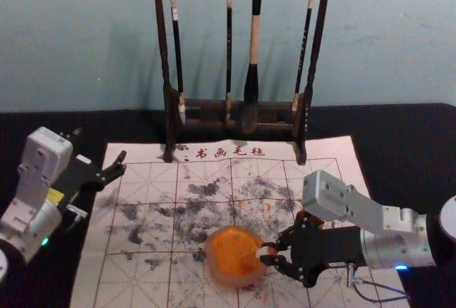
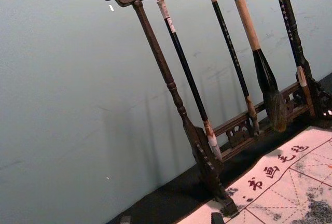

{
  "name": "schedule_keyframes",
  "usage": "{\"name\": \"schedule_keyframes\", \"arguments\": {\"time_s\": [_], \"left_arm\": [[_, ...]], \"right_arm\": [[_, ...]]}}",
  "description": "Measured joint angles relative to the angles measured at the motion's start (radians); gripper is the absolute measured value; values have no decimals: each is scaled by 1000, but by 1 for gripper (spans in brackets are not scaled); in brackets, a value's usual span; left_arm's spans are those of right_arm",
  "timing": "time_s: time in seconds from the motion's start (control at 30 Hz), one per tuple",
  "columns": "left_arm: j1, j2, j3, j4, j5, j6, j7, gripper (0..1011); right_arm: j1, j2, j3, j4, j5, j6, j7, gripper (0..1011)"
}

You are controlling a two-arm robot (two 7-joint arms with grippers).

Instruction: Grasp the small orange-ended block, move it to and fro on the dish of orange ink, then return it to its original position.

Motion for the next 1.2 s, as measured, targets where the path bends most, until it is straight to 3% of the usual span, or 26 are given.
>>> {"name": "schedule_keyframes", "arguments": {"time_s": [0.7, 1.2], "left_arm": [[0, 0, 0, 0, 0, 0, 0, 1001], [0, 0, 0, 0, 0, 0, 0, 1001]], "right_arm": [[45, -55, -34, 48, -32, 19, -12, 100], [46, -52, -11, 54, -44, 34, -35, 100]]}}
